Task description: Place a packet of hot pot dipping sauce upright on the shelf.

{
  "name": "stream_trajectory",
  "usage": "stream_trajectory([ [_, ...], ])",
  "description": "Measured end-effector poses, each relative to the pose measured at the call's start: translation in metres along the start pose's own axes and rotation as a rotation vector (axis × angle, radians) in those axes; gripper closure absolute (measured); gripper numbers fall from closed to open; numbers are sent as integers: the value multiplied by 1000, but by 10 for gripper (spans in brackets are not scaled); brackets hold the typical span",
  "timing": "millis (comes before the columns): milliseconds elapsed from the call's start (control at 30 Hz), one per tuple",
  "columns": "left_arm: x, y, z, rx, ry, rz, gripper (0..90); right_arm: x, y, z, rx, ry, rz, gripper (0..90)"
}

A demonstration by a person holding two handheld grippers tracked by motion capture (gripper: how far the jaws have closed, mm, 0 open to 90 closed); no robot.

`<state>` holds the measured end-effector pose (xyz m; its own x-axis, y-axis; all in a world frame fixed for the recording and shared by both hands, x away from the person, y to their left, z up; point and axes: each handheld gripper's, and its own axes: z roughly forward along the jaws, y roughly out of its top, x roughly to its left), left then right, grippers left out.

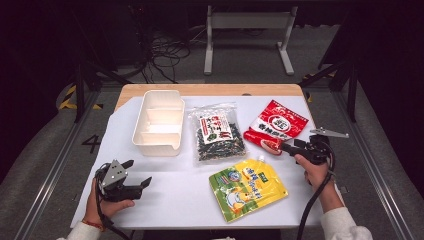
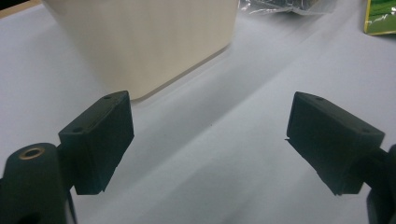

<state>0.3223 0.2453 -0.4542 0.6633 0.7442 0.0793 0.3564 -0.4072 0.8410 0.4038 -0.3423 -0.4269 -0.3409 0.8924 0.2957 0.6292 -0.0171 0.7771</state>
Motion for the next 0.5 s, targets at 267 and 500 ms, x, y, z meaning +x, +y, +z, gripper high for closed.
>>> stream_trajectory([
  [267, -10, 6, 3, -4, -24, 30, 156, 1, 7, 32, 71, -49, 125, 241],
  [500, -14, 8, 9, 9, -50, 50, 156, -3, 6, 48, 70, -30, 174, 321],
])
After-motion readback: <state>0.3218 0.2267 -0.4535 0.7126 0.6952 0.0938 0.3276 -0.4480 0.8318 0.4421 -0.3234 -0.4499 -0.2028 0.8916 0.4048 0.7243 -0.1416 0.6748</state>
